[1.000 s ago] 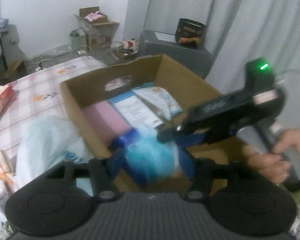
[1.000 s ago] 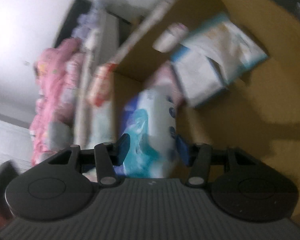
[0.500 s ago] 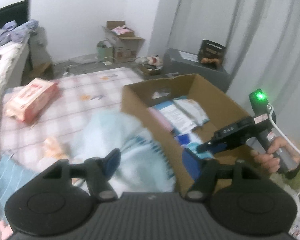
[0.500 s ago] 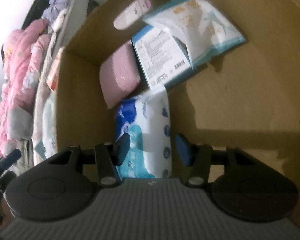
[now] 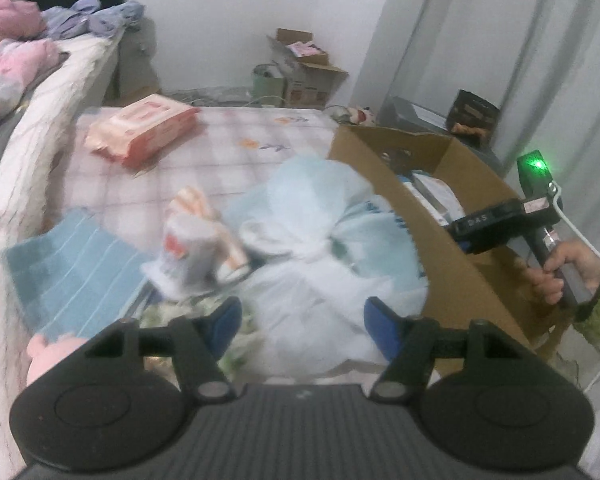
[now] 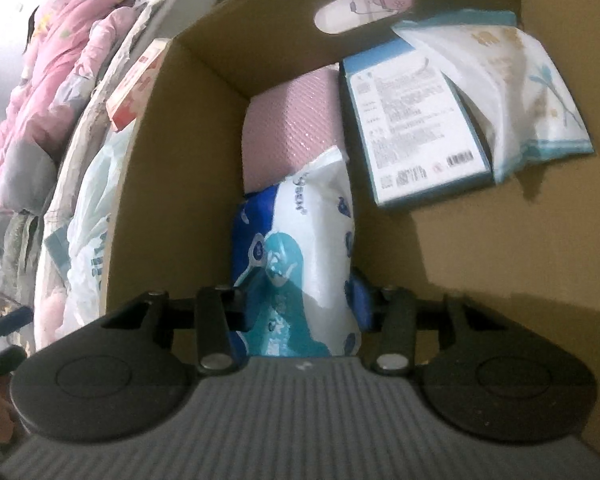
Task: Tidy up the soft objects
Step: 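Move the right gripper back to the light blue towel on the bed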
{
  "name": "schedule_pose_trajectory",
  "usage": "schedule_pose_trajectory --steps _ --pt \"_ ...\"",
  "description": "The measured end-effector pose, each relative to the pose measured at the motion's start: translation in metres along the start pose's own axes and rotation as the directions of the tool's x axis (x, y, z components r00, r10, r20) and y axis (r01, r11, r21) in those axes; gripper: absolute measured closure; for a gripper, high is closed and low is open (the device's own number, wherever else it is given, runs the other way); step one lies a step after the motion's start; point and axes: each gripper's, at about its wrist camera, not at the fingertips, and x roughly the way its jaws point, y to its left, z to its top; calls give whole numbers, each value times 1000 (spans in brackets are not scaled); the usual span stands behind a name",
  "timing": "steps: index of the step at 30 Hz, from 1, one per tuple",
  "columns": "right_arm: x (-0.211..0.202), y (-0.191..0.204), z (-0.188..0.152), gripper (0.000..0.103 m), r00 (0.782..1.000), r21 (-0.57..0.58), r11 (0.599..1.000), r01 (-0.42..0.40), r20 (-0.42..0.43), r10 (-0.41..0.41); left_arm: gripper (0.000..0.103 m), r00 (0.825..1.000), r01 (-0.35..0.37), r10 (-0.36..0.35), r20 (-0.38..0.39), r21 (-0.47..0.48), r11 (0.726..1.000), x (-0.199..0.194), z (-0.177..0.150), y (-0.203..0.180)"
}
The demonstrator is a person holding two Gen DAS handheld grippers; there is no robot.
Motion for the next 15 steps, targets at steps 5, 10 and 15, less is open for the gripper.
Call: schedule_pose_trajectory --steps 5,10,15 --pt "-4 -6 3 50 1000 60 998 13 -11 -12 33 999 -41 41 30 -6 999 -15 -9 12" --pt "-28 1 -2 31 997 79 996 50 54 -55 28 994 -77 78 77 -9 997 -36 -15 25" --pt "-69 30 -5 31 982 67 995 68 173 -79 26 985 -121 122 119 -14 993 -58 -20 41"
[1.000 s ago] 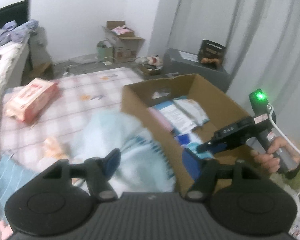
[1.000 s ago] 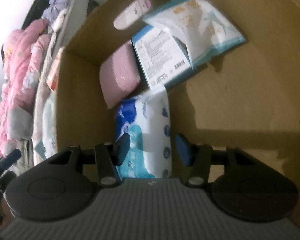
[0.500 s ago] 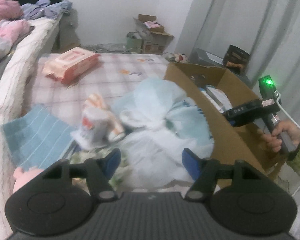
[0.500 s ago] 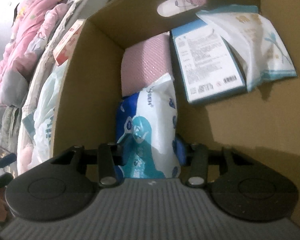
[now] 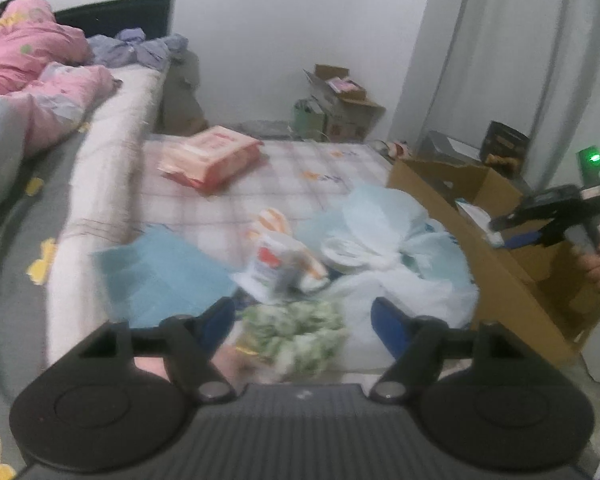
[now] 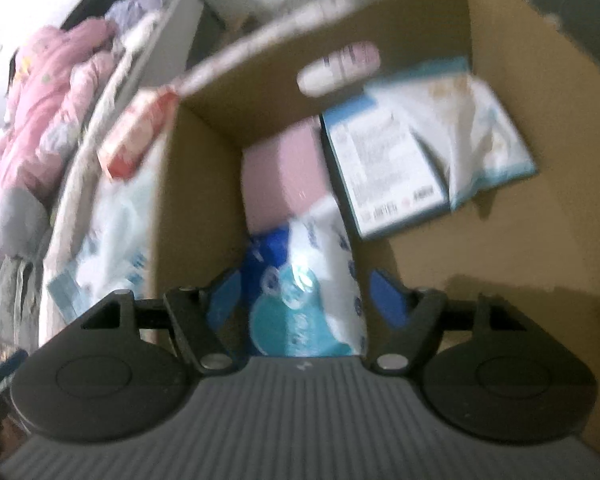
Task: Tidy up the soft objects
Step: 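Move the right gripper back to the light blue towel on the bed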
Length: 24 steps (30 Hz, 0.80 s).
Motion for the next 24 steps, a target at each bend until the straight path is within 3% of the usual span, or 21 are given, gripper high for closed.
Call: schedule_pose_trajectory --steps 4,9,12,16,20,24 --pt "-33 57 -5 30 994 -105 993 -62 78 70 26 998 -48 48 31 -4 999 -12 -1 18" --pt "-33 146 -13 29 982 -265 950 -162 47 181 27 993 -106 108 39 -46 993 -14 -5 44" --pt "-13 200 -16 29 972 -338 914 -226 -18 234 29 986 -161 163 29 -69 985 -6 -6 60" --pt "27 267 -16 29 955 -404 865 -296 -117 272 43 980 -197 196 -18 -114 974 12 -3 85" --pt "78 323 -15 31 941 -443 834 -330 -220 255 60 981 -195 188 -58 -172 966 31 3 110" --pt "144 356 -9 34 930 -443 837 -322 -311 194 70 977 -209 195 -87 -192 959 50 9 129"
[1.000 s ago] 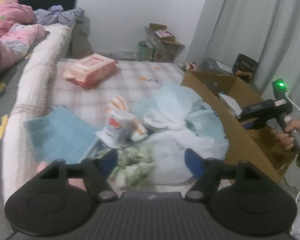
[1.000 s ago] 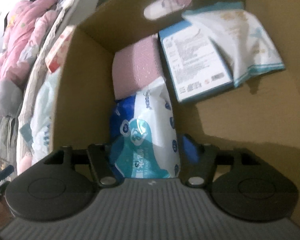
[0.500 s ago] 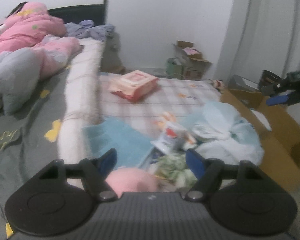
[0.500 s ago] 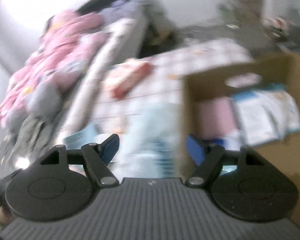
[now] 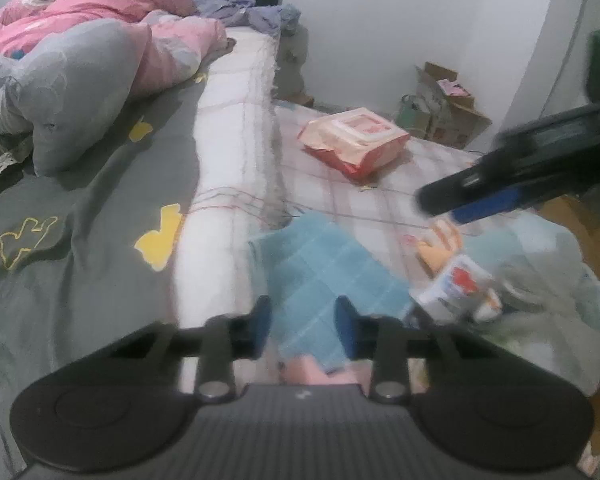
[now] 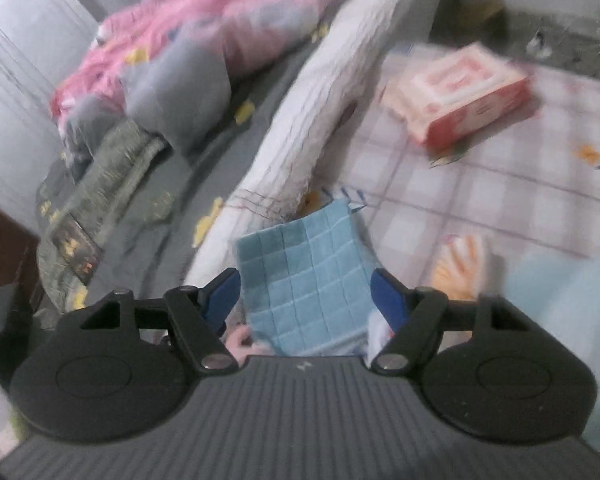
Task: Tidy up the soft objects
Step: 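Move the right gripper back to the light blue towel on the bed, then pinch a corner of the light blue towel with the right gripper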
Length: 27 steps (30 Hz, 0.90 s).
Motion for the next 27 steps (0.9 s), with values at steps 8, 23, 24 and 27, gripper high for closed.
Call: schedule_pose_trajectory --steps 8,23,24,27 --pt "107 -29 37 45 983 48 993 105 -157 -96 73 999 -22 20 -41 -27 999 31 10 13" --pt "110 -17 22 95 978 109 986 -128 -149 143 78 998 41 -44 -55 -52 998 30 6 27" --pt "106 -13 19 95 973 110 981 -161 -146 176 77 997 54 -57 -54 -53 997 28 5 28" --pt "103 0 10 95 958 106 968 -226 -158 241 70 995 79 -81 -49 -41 996 22 2 27"
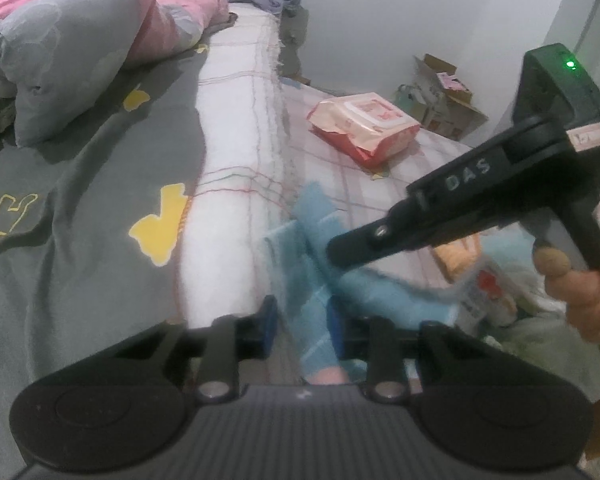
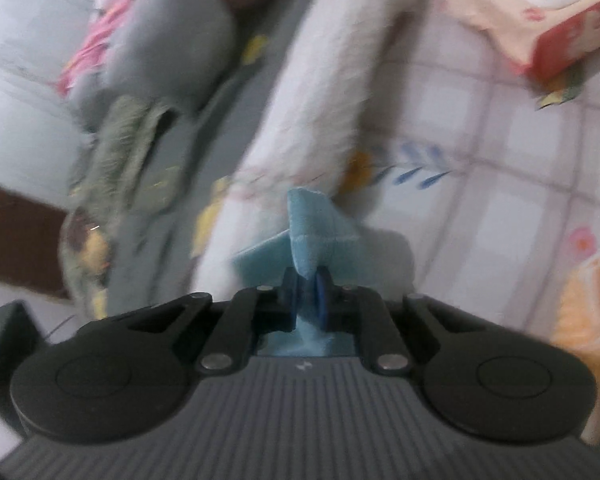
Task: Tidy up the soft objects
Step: 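Pinch a corner of the light blue towel with the right gripper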
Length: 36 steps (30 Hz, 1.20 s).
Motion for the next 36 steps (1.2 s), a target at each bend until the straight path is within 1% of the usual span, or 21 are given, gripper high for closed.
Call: schedule_pose_trajectory --steps 2,5,7,10,14,16,17,18,19,21,22,24,25,27,30,31,32,33,34,35,36 --pt "5 4 -3 96 999 10 999 -34 -22 34 55 1000 28 -28 -4 3 1000 -4 -2 -1" --pt "19 8 -5 96 997 33 998 -54 -45 55 48 998 70 -70 -11 8 998 -7 -4 -4" --pt "27 6 -4 95 996 59 996 -66 -59 69 47 997 73 -73 -17 7 997 -7 -3 -5" --pt "35 0 -3 93 993 104 991 -84 -70 91 49 999 43 -42 -25 14 999 -3 0 -9" --pt "34 -4 -2 93 994 123 989 -86 -53 93 51 1000 15 -14 -22 49 999 1 3 -16" --pt "25 -1 1 91 996 106 991 -86 -25 89 55 999 18 -17 -27 53 998 3 3 -16" --pt "17 0 3 88 997 93 993 -76 -2 77 58 999 19 -17 -32 50 999 5 3 -15" --pt "8 0 7 81 998 78 995 -59 24 58 59 999 17 -16 -37 47 999 7 3 -15" --pt "-1 0 10 77 998 58 998 -26 53 23 61 999 14 -12 -40 42 999 8 3 -14" --pt "-15 -1 18 60 988 19 995 103 111 -104 66 999 6 -5 -46 28 1000 11 4 -12" --pt "-18 -3 22 57 979 11 988 152 132 -153 67 999 0 1 -47 19 1000 13 4 -10" --pt "-18 -12 29 55 961 11 970 245 130 -244 67 999 -15 15 -41 9 1000 14 7 -9" --pt "-15 -17 32 54 957 16 963 267 117 -267 67 999 -24 24 -37 8 1000 15 7 -9" --pt "-6 -30 37 52 957 32 958 283 60 -285 67 999 -43 43 -33 11 999 17 10 -8" --pt "13 -42 38 52 955 53 953 297 -5 -298 67 997 -61 61 -37 4 998 23 13 -7" --pt "16 -45 38 50 956 58 954 293 -8 -293 67 997 -64 64 -41 1 998 24 13 -7" --pt "16 -43 38 49 962 53 961 271 4 -272 67 997 -66 66 -44 -2 998 26 14 -6" --pt "18 -43 38 50 970 57 968 243 -13 -243 68 997 -70 70 -45 -4 998 28 14 -6" --pt "20 -43 37 52 978 73 975 210 -22 -209 73 996 -75 74 -46 -10 997 29 14 -6" --pt "24 -42 35 60 980 77 978 196 -33 -194 78 996 -80 79 -47 -17 997 30 14 -5" --pt "27 -40 32 74 978 66 976 206 -43 -204 80 995 -85 83 -49 -27 996 31 15 -4"
